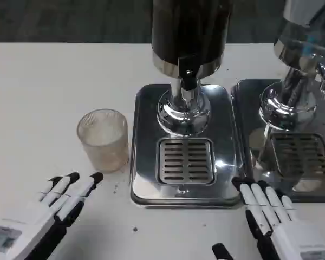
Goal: Grasp the cup under the faucet to collect the drink, then remove the cup.
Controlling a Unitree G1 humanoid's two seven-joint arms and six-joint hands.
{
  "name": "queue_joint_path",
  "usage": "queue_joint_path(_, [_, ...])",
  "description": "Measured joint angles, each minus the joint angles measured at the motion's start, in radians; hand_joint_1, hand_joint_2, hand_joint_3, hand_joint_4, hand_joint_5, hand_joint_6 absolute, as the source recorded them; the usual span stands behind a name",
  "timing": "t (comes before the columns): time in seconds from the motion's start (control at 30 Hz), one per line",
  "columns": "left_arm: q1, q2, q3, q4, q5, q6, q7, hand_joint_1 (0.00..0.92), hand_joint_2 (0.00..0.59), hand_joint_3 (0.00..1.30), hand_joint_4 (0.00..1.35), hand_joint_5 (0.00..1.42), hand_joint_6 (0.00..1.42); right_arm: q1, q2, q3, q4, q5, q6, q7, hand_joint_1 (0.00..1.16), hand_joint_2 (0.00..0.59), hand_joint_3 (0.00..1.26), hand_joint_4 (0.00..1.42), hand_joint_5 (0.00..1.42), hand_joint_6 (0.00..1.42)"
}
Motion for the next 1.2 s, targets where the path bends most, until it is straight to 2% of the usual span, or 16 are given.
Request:
queue_joint_path(0.2, [0.006,-0.001,-0.010,-0.004,0.000,0.001,-0.001,0.000,0.040,0.00,0.00,0.00,0.00,0.002,-0.003,-0.001,0.000,0.005,-0.001,-0.006,0.20,0.368,0.00,0.00,0.00,0.00])
queue_joint_path(0.5, [0.036,-0.035,-0.032,-0.058,0.011,0.035,-0.004,0.000,0.040,0.00,0.00,0.00,0.00,0.010,-0.044,-0.036,0.011,0.048,-0.032,-0.021,0.20,0.373,0.00,0.00,0.00,0.00])
queue_joint_path(0.73, [0.044,-0.043,-0.031,-0.072,0.009,0.039,-0.004,0.000,0.037,0.00,0.00,0.00,0.00,0.005,-0.047,-0.039,0.011,0.061,-0.035,-0.020,0.20,0.374,0.00,0.00,0.00,0.00])
queue_joint_path(0.9, [0.035,-0.044,-0.010,-0.069,-0.039,0.033,-0.003,0.000,0.032,0.00,0.00,0.00,0.00,-0.003,-0.038,-0.035,0.009,0.063,-0.033,-0.008,0.20,0.378,0.00,0.00,0.00,0.00])
queue_joint_path(1.03, [-0.030,-0.045,0.021,-0.021,-0.101,0.002,0.016,0.000,0.027,0.00,0.00,0.00,0.00,-0.006,-0.016,-0.033,0.006,0.062,-0.029,-0.005,0.19,0.379,0.00,0.00,0.00,0.00])
queue_joint_path(1.2, [-0.123,-0.048,0.023,0.053,-0.156,-0.024,0.018,0.000,0.023,0.00,0.00,0.00,0.00,-0.004,0.003,-0.020,0.005,0.050,-0.018,-0.006,0.19,0.376,0.00,0.00,0.00,0.02])
